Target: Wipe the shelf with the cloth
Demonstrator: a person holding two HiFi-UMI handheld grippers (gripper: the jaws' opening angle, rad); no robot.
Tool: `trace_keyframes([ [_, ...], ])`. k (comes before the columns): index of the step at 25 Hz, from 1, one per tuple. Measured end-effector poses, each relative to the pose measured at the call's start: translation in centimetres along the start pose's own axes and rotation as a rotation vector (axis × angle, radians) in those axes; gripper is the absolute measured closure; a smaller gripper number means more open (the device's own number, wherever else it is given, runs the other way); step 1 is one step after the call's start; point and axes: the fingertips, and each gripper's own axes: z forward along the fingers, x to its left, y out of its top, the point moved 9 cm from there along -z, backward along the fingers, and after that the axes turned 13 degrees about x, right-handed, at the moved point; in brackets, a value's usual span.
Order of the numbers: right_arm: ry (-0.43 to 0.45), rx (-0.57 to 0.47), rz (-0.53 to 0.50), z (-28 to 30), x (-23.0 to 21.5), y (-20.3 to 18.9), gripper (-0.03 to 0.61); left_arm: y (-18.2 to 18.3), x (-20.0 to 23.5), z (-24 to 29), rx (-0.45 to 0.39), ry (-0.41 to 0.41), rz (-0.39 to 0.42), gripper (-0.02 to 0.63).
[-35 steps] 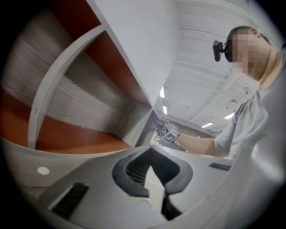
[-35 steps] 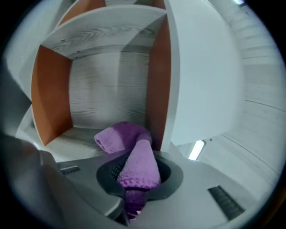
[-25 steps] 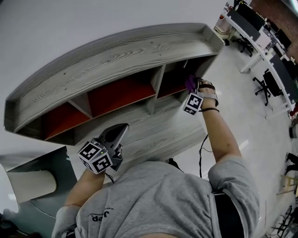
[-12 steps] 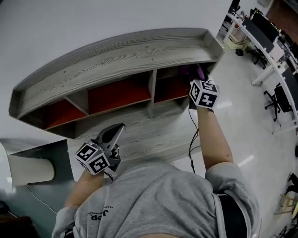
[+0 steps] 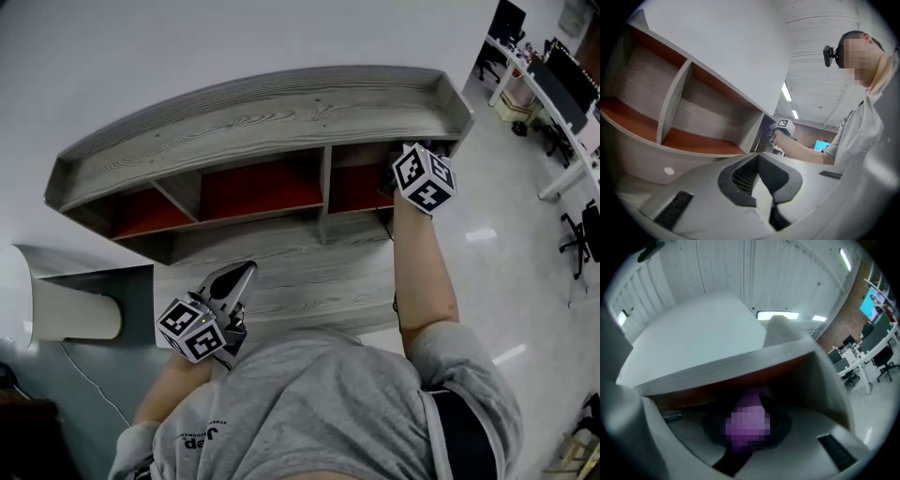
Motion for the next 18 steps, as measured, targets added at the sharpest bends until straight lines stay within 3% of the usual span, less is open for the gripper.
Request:
trace_keyframes([
  [7, 0.304, 0.092, -0.341, 1.5, 10.0, -3.2, 0.518, -0.6, 1.1, -2.9, -0.029, 0.071, -0.034, 0.597],
  [11, 0.449, 0.107, -0.514, 1.2, 12.8, -4.0, 0.52, -0.7, 1.1, -3.3, -0.036, 0.075, -0.036, 0.597],
  [15, 0.437, 0.119, -0.571, 0.6, 11.9, -3.7, 0.518, -0.6, 0.9, -2.8, -0.041, 0.054, -0.026, 0.597],
  [18, 0.285, 0.152, -0.418, -1.0, 6.9, -2.6, 0.517, -0.5, 0.8, -1.9, -0.043, 0.022, -0.025, 0.597],
])
